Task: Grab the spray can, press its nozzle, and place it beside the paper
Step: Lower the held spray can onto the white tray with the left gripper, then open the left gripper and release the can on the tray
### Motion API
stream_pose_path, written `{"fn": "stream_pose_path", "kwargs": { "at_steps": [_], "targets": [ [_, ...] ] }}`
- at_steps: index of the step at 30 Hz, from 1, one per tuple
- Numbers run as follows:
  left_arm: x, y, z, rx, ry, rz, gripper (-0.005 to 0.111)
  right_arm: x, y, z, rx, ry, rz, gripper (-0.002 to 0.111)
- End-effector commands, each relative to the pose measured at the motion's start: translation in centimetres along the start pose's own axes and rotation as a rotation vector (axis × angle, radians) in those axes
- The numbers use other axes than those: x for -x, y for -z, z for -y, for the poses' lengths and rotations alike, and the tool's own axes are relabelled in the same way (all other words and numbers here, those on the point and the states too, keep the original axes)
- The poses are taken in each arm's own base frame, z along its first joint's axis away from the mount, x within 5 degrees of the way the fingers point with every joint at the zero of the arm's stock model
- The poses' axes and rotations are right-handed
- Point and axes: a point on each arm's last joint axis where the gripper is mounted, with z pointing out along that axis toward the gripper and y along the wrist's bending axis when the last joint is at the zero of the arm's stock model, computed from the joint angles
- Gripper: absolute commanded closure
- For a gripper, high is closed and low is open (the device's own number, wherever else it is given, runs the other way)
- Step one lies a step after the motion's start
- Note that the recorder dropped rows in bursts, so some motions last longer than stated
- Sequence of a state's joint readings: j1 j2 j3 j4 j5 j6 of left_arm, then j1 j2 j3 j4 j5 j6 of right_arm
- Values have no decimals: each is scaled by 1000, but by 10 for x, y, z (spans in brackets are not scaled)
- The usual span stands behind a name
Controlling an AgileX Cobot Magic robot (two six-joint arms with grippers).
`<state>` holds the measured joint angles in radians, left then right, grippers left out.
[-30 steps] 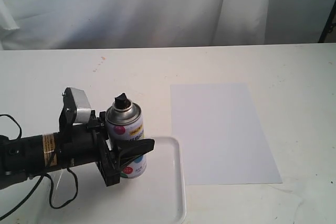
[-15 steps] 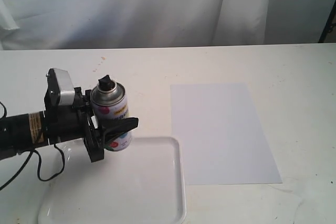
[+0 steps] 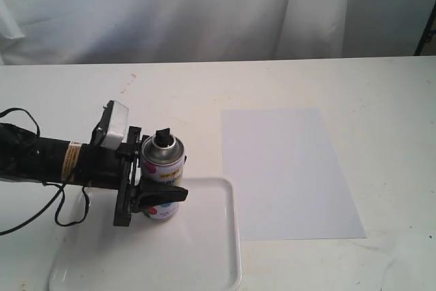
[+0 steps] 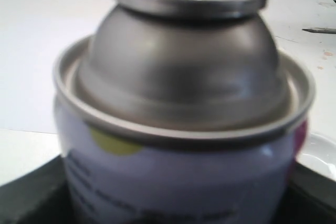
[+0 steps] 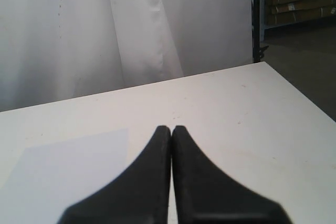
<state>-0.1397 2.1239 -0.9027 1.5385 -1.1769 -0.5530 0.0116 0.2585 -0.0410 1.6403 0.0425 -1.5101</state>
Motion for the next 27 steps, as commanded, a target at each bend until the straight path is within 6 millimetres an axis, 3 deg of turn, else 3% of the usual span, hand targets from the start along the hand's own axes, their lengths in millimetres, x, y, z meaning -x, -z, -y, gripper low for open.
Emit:
{"fn": "stream_pose_path", "kwargs": {
  "at_steps": [1, 18, 21, 24, 27],
  "targets": [
    [5, -1, -3, -16, 1, 43, 107, -1, 0, -1, 13, 4, -1, 108],
    [15, -26, 9, -61, 3, 60, 105, -1, 0, -2, 19, 5, -1, 108],
    [16, -26, 7, -42, 12, 72, 96, -1, 0, -2, 19, 5, -1, 108],
    [16, -26, 6, -37, 15, 75, 79, -1, 0, -2, 19, 5, -1, 108],
    [16, -26, 7, -39, 14, 74, 79, -1, 0, -2, 19, 5, -1, 108]
  ]
}}
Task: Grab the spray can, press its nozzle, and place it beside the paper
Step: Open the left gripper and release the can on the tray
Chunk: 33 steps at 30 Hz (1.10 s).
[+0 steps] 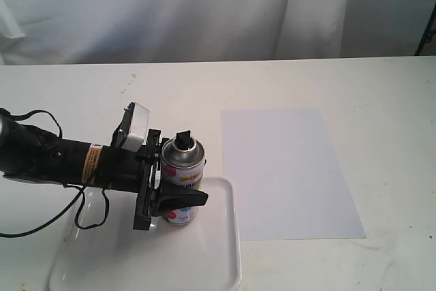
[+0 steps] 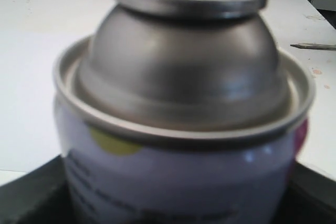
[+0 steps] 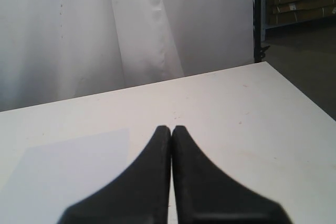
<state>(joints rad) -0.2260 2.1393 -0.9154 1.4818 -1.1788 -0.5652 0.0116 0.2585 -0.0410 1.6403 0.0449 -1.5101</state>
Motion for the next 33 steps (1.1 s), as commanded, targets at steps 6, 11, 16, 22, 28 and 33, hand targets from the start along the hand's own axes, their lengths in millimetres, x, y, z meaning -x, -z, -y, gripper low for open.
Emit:
{"fn": "stream_pose_path", "kwargs": {
  "at_steps": [6, 11, 16, 22, 28, 33],
  "targets": [
    [8, 0, -1, -6, 31, 51, 74, -1, 0, -1, 17, 5, -1, 108],
    [14, 0, -9, 84, 121, 115, 3, -1, 0, -1, 17, 5, -1, 108],
    [14, 0, -9, 84, 121, 115, 3, -1, 0, -1, 16, 5, -1, 108],
    [16, 1, -11, 100, 126, 127, 3, -1, 0, -1, 11, 5, -1, 108],
    [17, 5, -12, 99, 191, 130, 3, -1, 0, -1, 11, 5, -1, 108],
    [47, 26, -14, 152, 109, 170, 3, -1, 0, -1, 11, 5, -1, 108]
  ]
}}
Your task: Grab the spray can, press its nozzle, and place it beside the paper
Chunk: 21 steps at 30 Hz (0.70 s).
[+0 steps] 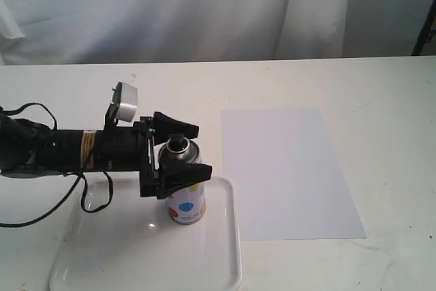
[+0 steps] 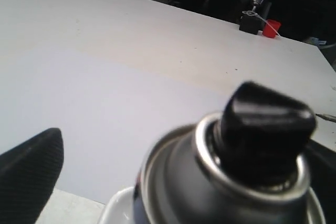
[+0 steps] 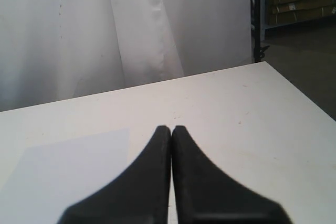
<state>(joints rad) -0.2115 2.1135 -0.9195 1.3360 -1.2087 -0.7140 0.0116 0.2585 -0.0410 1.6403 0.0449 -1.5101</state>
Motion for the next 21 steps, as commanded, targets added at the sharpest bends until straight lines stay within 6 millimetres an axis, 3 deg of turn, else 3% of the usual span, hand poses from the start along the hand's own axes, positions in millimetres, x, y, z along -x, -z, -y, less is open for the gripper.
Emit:
{"fn": "stream_pose_path", "kwargs": {
  "at_steps": [1, 5, 8, 11, 12, 15, 21],
  "targets": [
    [42, 19, 4, 43, -88, 74, 3, -1, 0, -1, 11, 5, -1, 108],
    [81, 36, 17, 70, -147, 128, 3, -1, 0, -1, 11, 5, -1, 108],
    [108, 46, 33, 76, -213, 163, 13, -1, 0, -1, 11, 5, -1, 108],
    [129, 55, 50, 69, -275, 178, 48, -1, 0, -1, 11, 5, -1, 108],
    [135, 58, 57, 57, -315, 165, 70, -1, 0, -1, 11, 5, -1, 108],
    [143, 63, 72, 29, -401, 126, 106, -1, 0, -2, 20, 5, -1, 108],
    [161, 72, 88, 34, -384, 156, 107, -1, 0, -2, 20, 5, -1, 108]
  ]
}}
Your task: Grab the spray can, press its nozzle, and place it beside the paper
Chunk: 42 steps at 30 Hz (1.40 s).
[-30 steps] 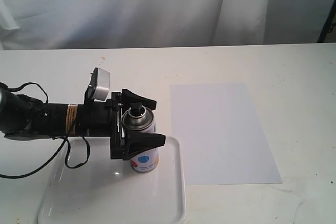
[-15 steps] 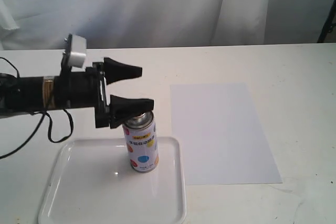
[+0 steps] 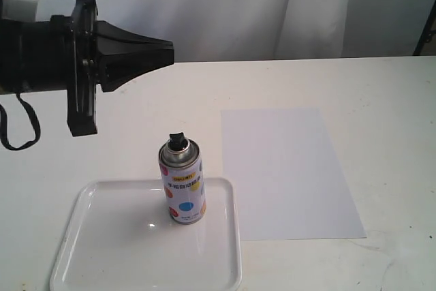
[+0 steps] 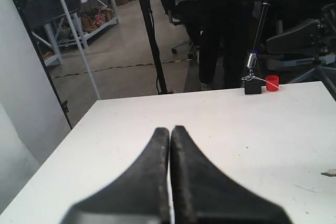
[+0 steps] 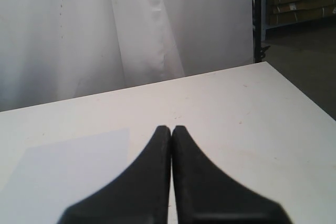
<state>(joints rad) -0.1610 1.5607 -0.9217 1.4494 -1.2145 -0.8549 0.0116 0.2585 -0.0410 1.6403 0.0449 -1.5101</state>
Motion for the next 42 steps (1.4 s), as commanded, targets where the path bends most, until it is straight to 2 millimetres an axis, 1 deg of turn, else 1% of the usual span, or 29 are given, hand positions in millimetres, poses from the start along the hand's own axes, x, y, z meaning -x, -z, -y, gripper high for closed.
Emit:
{"fn": "stream_pose_path", "kwargs": {
  "at_steps": [1, 7, 12, 16, 22, 26, 29, 34, 42],
  "targets": [
    [18, 5, 6, 1, 20, 21, 107, -1, 0, -2, 20, 5, -1, 108],
    [24, 8, 13, -10, 128, 12, 107, -1, 0, -1, 15, 5, -1, 108],
    [24, 14, 29, 4, 187, 8, 107, -1, 0, -1, 15, 5, -1, 108],
    [20, 25, 40, 155, 235, -70, 107, -1, 0, -1, 15, 5, -1, 108],
    [12, 47, 65, 379, 352, -151, 107, -1, 0, -1, 15, 5, -1, 108],
    [8, 57, 85, 423, 324, -163, 107, -1, 0, -1, 15, 5, -1, 108],
    [11, 61, 97, 420, 297, -153, 107, -1, 0, -1, 15, 5, -1, 108],
    [22, 68, 105, 450, 212, -153, 107, -1, 0, -1, 12, 5, -1, 108],
    [30, 71, 111, 451, 179, -126, 107, -1, 0, -1, 12, 5, -1, 108]
  ]
}}
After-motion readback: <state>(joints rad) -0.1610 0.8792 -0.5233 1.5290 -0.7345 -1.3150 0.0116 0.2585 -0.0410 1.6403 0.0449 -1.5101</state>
